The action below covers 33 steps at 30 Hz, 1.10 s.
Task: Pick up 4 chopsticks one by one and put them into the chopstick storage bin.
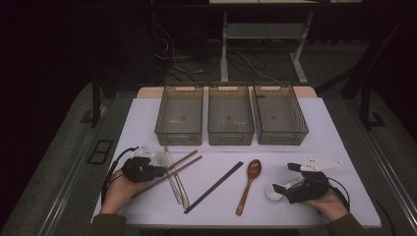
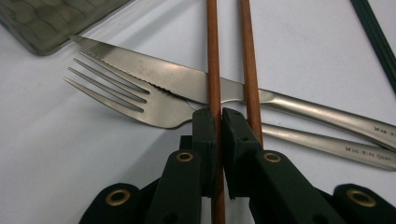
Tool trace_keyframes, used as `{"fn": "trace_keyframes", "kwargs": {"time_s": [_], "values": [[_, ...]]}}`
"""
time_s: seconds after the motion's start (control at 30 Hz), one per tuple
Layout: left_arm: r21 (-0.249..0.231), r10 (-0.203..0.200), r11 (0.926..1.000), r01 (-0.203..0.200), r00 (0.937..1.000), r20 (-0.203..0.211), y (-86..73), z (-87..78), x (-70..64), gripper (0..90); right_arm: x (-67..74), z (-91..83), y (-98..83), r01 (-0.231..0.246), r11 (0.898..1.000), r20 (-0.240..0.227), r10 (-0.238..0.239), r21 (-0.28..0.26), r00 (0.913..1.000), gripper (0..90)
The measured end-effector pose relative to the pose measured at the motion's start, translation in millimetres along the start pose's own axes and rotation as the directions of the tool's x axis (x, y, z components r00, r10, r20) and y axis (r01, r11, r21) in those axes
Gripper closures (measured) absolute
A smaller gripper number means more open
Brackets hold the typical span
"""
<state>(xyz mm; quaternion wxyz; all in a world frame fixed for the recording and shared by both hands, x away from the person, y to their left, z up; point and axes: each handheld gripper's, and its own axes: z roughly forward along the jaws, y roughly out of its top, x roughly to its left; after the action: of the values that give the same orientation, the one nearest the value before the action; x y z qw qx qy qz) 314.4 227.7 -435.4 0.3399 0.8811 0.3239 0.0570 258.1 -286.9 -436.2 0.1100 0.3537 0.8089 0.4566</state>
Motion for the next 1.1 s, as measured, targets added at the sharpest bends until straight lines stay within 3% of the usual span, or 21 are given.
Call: {"fn": "trace_keyframes", "kwargs": {"time_s": [0.33,0.43,0.53,0.87,1.1], "values": [[-0.017,-0.010,0.9998,0.010,0.9999,-0.001,4.0,-3.3,-4.0,83.2,-1.6,3.7,-2.0,-0.002,1.000,0.004,0.002,0.020,1.0000,1.8],[-0.010,0.015,0.9998,-0.015,0.9999,-0.005,7.0,-4.3,-4.7,83.3,-1.7,4.1,-2.4,-0.003,1.000,0.004,0.003,0.021,1.0000,1.8],[-0.027,0.013,0.9996,-0.013,0.9999,-0.003,9.7,-4.7,-7.0,83.2,-1.7,4.2,-2.4,-0.003,1.000,0.005,0.003,0.021,1.0000,1.8],[-0.083,0.016,0.9965,-0.014,0.9993,0.035,20.5,-6.5,-16.9,83.2,-3.1,3.2,-2.6,-0.005,1.000,0.009,0.005,0.019,1.0000,1.8],[-0.073,0.036,0.9968,-0.033,0.9985,0.041,27.2,-3.5,-22.4,83.2,-2.9,3.6,-2.7,-0.006,1.000,0.007,0.005,0.023,1.0000,1.8]]}}
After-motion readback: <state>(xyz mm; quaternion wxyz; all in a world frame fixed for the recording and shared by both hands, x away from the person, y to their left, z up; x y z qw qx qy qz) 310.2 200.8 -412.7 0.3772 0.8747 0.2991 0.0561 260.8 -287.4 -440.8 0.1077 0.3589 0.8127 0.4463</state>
